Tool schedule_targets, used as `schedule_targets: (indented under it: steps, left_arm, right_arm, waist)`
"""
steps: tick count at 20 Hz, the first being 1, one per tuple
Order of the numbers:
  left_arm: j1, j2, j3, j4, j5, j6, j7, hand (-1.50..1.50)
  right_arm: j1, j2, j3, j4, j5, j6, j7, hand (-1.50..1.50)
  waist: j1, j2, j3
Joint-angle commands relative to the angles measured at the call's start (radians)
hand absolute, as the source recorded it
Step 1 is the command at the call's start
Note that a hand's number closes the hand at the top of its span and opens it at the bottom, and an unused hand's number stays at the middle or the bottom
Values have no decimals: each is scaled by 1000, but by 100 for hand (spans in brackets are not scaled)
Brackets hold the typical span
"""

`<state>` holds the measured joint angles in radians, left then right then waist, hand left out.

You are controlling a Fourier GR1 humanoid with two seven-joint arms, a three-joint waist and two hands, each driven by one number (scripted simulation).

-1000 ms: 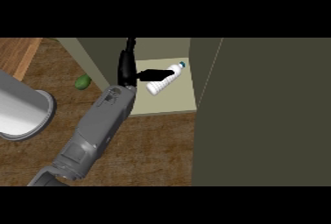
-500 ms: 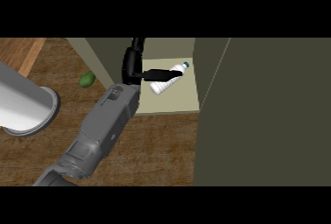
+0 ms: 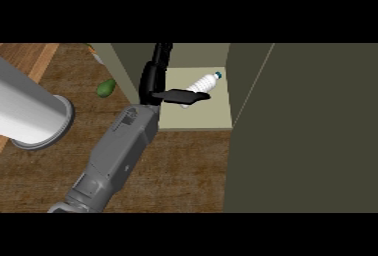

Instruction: Pick up the bottled water, place it into the cabinet and close the cabinet

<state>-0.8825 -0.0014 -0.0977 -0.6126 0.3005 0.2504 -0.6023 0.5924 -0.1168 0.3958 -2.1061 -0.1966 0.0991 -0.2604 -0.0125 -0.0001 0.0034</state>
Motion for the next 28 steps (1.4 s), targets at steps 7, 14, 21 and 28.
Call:
schedule_targets:
  steps: [7, 14, 21, 28]
  left_arm:
    - [310, 45, -76, -417, 64, -38, 142, -150]
    - [541, 63, -181, -829, 50, 35, 309, -150]
    - [836, 153, -292, -1271, 48, 14, 432, -150]
    - [1044, 172, -379, -1477, 34, 20, 420, -150]
  right_arm:
    - [18, 5, 39, -19, 36, -32, 9, -150]
    - [47, -31, 32, -71, -7, -10, 20, -150]
    - [16, -63, -10, -61, -14, -4, 27, -150]
    - [-16, -141, 104, -60, 129, 43, 83, 150]
  waist:
    - [43, -13, -3]
    - [32, -10, -3]
    - [25, -6, -3]
    - [24, -4, -3]
